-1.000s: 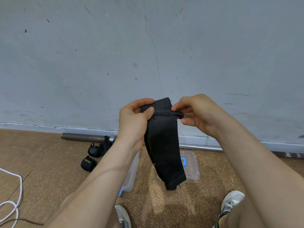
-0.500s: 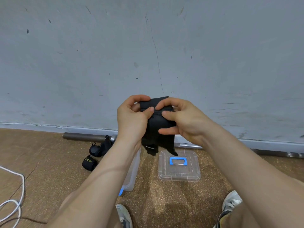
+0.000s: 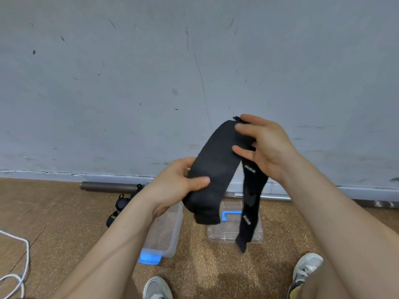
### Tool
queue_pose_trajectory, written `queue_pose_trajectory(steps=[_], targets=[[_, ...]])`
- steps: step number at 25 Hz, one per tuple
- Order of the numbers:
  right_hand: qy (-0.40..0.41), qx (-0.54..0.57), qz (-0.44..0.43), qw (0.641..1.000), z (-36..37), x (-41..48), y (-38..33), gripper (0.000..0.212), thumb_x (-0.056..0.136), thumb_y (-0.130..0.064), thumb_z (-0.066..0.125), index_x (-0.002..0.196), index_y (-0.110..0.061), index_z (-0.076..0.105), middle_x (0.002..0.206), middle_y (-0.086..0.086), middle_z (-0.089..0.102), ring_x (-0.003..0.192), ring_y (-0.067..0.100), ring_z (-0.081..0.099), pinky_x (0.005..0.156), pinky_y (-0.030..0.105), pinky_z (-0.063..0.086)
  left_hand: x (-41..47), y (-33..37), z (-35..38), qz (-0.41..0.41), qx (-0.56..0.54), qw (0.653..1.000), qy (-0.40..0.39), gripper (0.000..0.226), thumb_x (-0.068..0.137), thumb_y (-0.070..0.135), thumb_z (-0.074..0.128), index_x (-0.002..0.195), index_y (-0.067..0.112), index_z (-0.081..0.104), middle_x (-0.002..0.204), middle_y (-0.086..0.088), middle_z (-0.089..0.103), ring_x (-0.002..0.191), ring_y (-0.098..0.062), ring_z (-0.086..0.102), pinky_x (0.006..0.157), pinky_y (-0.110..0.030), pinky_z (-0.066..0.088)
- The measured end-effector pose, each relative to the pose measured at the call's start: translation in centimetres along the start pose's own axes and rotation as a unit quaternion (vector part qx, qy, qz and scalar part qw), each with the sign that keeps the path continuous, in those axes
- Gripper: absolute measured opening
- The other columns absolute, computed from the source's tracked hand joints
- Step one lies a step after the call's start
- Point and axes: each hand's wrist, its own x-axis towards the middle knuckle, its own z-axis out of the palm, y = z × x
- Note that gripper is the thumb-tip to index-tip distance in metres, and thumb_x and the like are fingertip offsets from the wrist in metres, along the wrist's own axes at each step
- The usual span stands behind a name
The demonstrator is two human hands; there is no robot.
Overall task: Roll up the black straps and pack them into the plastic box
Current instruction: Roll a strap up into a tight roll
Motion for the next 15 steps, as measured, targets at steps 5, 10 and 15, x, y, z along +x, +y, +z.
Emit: queue_pose_trajectory(steps=[5,10,15], targets=[[-0.185,-0.323,-0.006,0.928,1.4,-1.9,1.5,0.133,0.063,-0.023,0.093,0.155,-0.046,-0.001,0.155,-0.014,0.02,0.136,0.016,0.041,0.091,0.037,0.057,0.2,0.8,-0.4,0.089,-0.129,0.97,0.186,0.017,0.092,0.008,0.066,0.105,0.019,0.067,0.097,-0.008,0.075,0.093,-0.029,0.072,0.08,-0.045,0.059],[-0.11,-0.257,-0.075,0.957,3.6,-1.5,3.8,0.129,0.06,-0.011,0.087,0.155,-0.044,0.006,0.149,-0.006,0.032,0.125,0.018,0.051,0.095,0.044,0.055,0.2,1.7,0.4,0.1,-0.152,0.957,0.226,0.025,0.093,0.014,0.065,0.117,0.018,0.06,0.102,-0.008,0.074,0.093,-0.024,0.072,0.077,-0.039,0.059],[-0.046,0.015,-0.05,0.998,2.5,-0.7,2.2,0.08,0.071,0.015,0.076,0.135,-0.015,0.039,0.125,0.009,0.058,0.109,0.033,0.066,0.079,0.038,0.06,-1.2,1.5,-1.5,0.118,-0.098,0.987,0.041,0.053,0.079,0.024,0.078,0.122,0.034,0.049,0.105,-0.006,0.071,0.095,-0.022,0.07,0.088,-0.038,0.055]])
